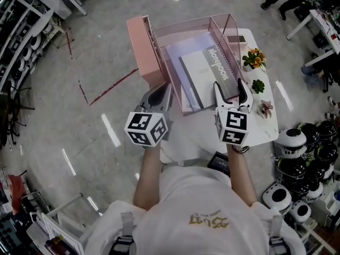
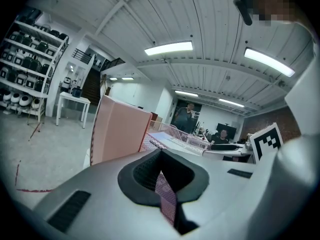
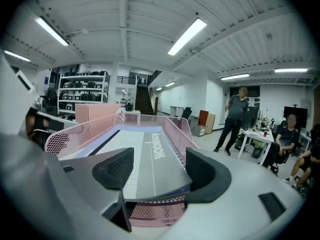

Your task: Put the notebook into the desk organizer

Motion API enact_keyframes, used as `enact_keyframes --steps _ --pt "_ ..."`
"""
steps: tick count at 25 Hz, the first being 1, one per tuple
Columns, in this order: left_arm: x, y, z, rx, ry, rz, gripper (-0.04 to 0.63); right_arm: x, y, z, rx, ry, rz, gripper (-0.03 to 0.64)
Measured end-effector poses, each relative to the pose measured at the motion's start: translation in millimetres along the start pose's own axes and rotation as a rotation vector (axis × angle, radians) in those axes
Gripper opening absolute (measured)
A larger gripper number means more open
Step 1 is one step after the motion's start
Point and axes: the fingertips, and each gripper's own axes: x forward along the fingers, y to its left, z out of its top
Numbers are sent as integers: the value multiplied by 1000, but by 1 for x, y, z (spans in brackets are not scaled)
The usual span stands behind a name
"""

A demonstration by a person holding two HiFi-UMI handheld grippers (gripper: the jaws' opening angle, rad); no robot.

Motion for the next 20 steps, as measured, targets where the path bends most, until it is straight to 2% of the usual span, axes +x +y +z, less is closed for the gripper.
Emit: enact_keyframes --steps 13,20 --pt "-20 -11 8 40 -27 27 15 -28 -1 13 33 -49 1 311" --pt "-39 -30 5 52 -45 16 15 -60 4 9 106 -82 33 245"
